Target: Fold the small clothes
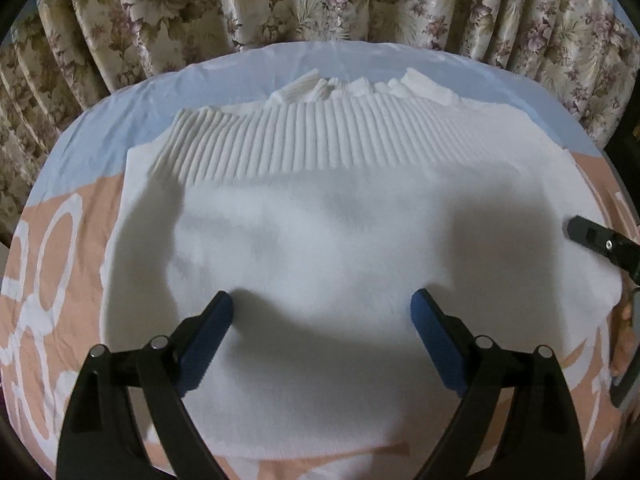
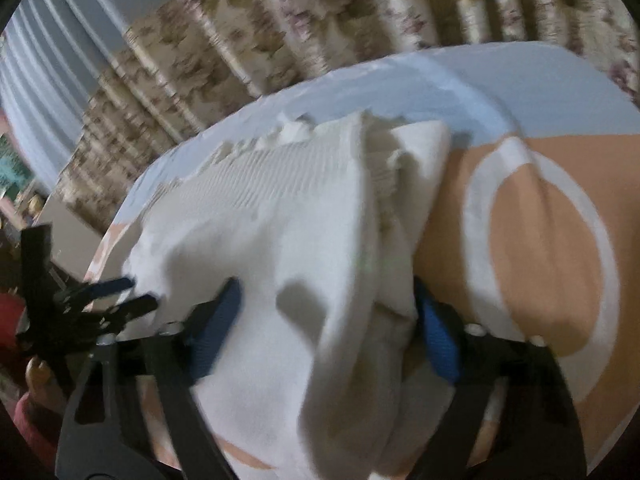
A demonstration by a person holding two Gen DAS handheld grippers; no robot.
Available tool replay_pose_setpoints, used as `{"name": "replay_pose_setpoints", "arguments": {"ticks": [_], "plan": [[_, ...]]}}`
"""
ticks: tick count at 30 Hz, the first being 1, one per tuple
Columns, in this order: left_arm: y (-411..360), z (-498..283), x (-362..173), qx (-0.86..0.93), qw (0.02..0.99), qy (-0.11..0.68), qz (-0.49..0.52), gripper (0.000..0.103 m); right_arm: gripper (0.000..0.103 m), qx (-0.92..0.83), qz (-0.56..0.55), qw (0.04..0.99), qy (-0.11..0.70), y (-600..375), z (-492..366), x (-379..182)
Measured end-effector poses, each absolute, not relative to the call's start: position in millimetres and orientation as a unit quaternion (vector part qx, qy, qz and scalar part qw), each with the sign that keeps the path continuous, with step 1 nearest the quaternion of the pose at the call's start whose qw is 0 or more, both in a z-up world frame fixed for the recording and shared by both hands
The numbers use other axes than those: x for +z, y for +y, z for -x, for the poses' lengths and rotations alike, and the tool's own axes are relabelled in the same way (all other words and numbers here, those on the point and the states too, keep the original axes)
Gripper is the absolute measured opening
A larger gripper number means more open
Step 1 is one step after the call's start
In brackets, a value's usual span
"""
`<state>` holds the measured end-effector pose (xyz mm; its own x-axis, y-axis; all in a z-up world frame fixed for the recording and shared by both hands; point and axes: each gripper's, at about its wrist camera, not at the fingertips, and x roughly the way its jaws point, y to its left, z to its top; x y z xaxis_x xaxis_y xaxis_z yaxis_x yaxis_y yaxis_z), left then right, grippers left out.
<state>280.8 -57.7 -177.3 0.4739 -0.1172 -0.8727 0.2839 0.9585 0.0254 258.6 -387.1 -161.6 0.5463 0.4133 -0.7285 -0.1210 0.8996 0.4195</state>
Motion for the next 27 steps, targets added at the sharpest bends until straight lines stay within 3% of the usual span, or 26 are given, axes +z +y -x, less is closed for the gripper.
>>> {"name": "replay_pose_setpoints", "arguments": {"ticks": [8,10,16,19,27], "plan": [[-61,-288,-178,-0.118,0.856,0.492,-0.103,0.093,0.063,0.164,-0.172,0.857,0.457,-392,-264,-163],[-61,-288,-179,-0.117,0.856,0.492,-0.106,0.093,0.05,0.157,-0.16,0.859,0.46,-390,-269,-164],[-67,-287,-181,-0.101,0.859,0.488,-0.117,0.094,0.029,0.138,-0.148,0.863,0.463,-387,-270,-163],[-67,-287,-182,-0.093,0.86,0.489,-0.112,0.094,0.023,0.116,-0.109,0.876,0.456,-373,-266,-156],[-70,-288,-182,-0.077,0.858,0.496,-0.106,0.094,0.02,0.041,-0.028,0.9,0.432,-330,-256,-131]]}}
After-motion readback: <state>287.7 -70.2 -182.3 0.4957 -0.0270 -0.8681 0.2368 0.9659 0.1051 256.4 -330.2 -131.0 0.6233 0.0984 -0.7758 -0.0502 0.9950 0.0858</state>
